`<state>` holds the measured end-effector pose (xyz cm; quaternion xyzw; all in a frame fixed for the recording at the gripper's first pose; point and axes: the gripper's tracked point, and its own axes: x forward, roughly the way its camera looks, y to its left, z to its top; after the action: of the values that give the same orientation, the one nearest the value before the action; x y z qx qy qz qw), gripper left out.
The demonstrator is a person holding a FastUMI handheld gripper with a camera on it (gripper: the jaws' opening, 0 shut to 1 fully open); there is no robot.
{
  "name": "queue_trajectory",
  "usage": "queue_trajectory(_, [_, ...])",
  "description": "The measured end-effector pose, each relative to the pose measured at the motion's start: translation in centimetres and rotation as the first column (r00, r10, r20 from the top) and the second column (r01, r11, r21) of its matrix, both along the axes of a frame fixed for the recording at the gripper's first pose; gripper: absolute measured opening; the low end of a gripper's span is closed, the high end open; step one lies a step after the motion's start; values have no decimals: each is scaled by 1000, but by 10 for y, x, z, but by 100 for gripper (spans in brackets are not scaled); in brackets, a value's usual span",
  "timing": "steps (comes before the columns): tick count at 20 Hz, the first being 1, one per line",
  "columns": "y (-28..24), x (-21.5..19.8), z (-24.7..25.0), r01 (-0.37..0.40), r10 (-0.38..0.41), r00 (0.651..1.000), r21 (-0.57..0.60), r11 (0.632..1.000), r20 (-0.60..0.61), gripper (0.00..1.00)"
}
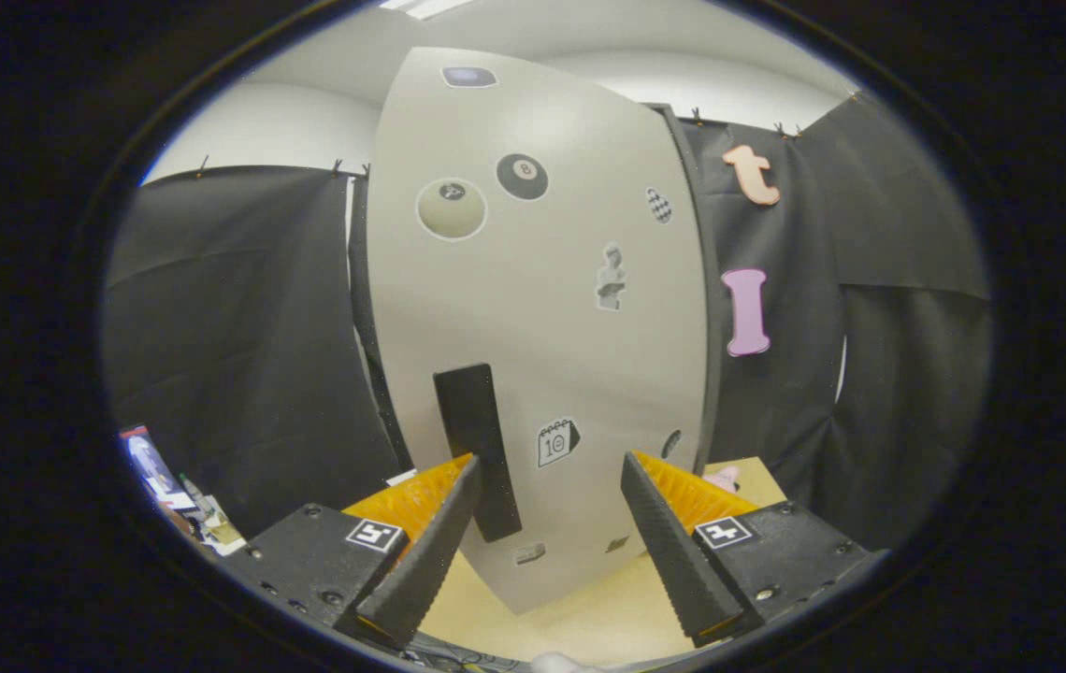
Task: Open the shoe cabinet door, grab the shoes and put them into the shoe cabinet, then close the shoe cabinet door.
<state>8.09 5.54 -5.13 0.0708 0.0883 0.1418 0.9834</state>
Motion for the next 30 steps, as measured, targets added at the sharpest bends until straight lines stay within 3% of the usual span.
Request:
queue_trajectory(8, [44, 17, 4, -39, 39, 999, -22, 999, 0, 99])
queue_trajectory(15, [18, 4, 0, 1, -1, 1000, -30, 1000, -9, 99])
queue_trajectory(19, [-3, -18, 9, 30, -30, 999, -27, 999, 13, 99])
queue_trajectory(30, [-48, -113, 30, 200, -189, 973, -74, 977, 134, 99])
